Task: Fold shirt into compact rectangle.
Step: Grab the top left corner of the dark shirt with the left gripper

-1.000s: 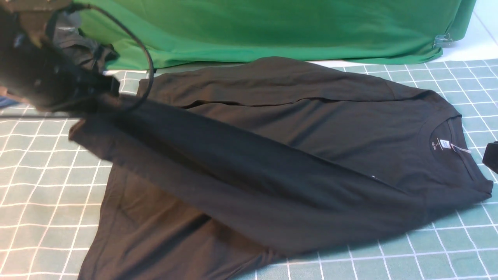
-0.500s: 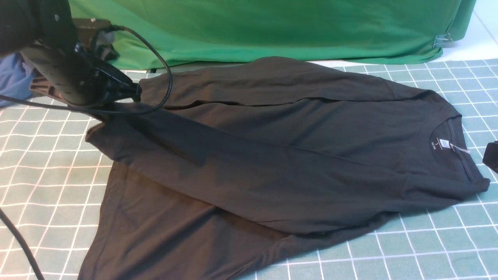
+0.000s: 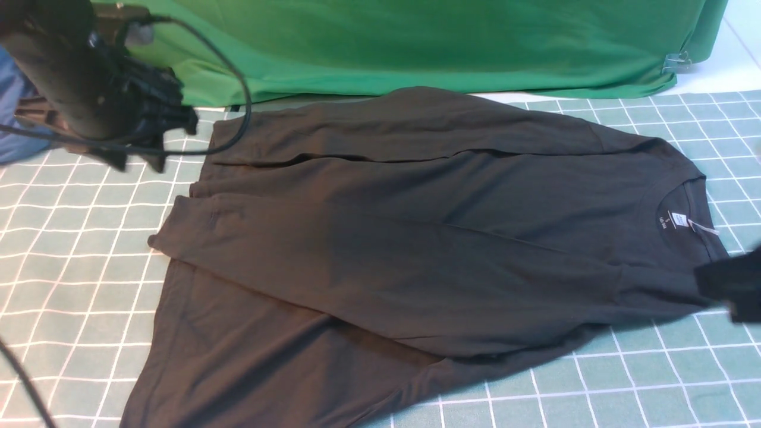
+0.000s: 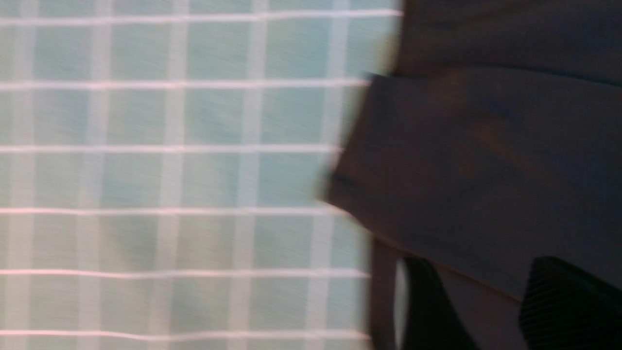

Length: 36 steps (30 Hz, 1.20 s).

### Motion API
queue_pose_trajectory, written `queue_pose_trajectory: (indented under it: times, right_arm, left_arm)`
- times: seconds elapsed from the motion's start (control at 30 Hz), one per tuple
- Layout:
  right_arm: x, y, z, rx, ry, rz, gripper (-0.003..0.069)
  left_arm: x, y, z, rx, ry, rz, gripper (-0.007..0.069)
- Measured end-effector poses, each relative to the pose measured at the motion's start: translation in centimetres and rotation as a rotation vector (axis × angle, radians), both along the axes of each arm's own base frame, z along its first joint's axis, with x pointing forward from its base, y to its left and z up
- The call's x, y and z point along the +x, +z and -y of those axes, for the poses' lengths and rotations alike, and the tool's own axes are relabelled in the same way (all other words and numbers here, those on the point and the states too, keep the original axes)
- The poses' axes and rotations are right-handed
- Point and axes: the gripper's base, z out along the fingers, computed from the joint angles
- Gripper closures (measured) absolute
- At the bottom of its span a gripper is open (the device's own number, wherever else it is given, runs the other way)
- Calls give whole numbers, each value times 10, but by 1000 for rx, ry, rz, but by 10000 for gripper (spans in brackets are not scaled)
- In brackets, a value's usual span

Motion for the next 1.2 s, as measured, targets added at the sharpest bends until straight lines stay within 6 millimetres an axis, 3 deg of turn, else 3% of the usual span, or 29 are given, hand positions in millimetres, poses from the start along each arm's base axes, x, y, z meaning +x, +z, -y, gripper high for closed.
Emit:
queue_pose_trajectory:
  times: [0.1, 0.17, 0.2, 0.23, 0.27, 0.3, 0.43, 0.53, 0.63, 0.9, 1.03, 1.2]
  right_arm:
    - [25, -8, -8, -76, 43, -39, 544]
    - [38, -16, -9, -134, 55, -62, 491]
    - [40, -17, -9, -144, 52, -66, 476]
    - [47, -22, -7, -174, 29, -79, 447]
    - [47, -22, -6, -176, 27, -76, 445]
    - [52, -24, 0, -186, -5, -75, 436]
    - [59, -23, 15, -191, -76, -63, 439]
    - [61, -23, 22, -190, -108, -64, 438]
    - [61, -23, 23, -189, -114, -65, 438]
    - [61, -23, 23, -187, -117, -66, 436]
    - [61, -23, 23, -187, -117, -66, 435]
    - [61, -23, 23, -188, -116, -65, 433]
  left_arm:
    - [-20, 13, 36, -99, -140, 16, 558]
    - [-41, 11, 67, -128, -242, -4, 600]
    - [-44, 12, 70, -131, -249, -6, 603]
    - [-63, 0, 99, -146, -310, -50, 616]
    - [-66, -1, 102, -150, -309, -54, 617]
    - [-82, -18, 129, -155, -364, -74, 621]
    - [-108, -51, 178, -153, -492, -79, 603]
    - [-112, -69, 207, -150, -549, -25, 540]
    - [-109, -86, 223, -143, -539, 0, 425]
    - [-99, -120, 230, -136, -438, -65, 88]
    - [-101, -125, 235, -199, -388, -117, 58]
    - [-101, -128, 236, -203, -379, -128, 86]
